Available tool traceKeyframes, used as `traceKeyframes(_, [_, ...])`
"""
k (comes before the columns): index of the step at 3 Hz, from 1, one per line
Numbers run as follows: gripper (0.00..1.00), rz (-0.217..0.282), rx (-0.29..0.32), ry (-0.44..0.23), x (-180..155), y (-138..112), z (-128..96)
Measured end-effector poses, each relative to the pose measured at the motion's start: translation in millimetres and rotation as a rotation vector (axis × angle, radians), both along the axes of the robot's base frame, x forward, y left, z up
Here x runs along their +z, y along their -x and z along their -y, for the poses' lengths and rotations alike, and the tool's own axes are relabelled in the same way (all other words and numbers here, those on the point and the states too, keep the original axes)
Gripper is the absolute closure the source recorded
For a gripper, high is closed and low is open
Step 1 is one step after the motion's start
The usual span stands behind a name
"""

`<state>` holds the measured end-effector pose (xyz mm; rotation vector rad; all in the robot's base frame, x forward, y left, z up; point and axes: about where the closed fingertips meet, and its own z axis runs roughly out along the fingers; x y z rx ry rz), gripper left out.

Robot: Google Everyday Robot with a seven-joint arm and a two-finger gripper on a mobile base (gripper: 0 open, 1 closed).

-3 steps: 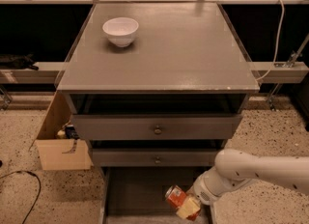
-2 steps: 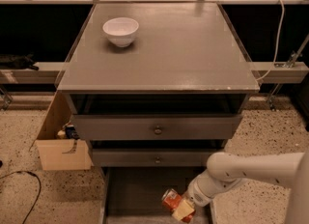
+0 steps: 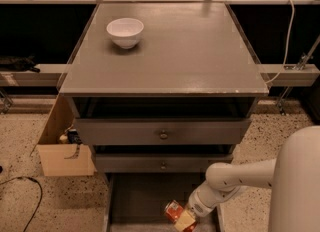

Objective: Place coke can into bottom drawer

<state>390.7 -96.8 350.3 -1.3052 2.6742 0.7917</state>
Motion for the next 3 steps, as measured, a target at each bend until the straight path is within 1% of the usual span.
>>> traceKeyframes(1, [1.00, 0.000, 0.000, 0.009, -14.8, -5.9, -5.6])
traceKeyframes(2, [1.00, -0.009, -0.022, 0.011, -34.1, -14.3, -2.4])
traceKeyframes(3, [1.00, 0.001, -0.055, 0.011, -48.0, -26.9, 1.4])
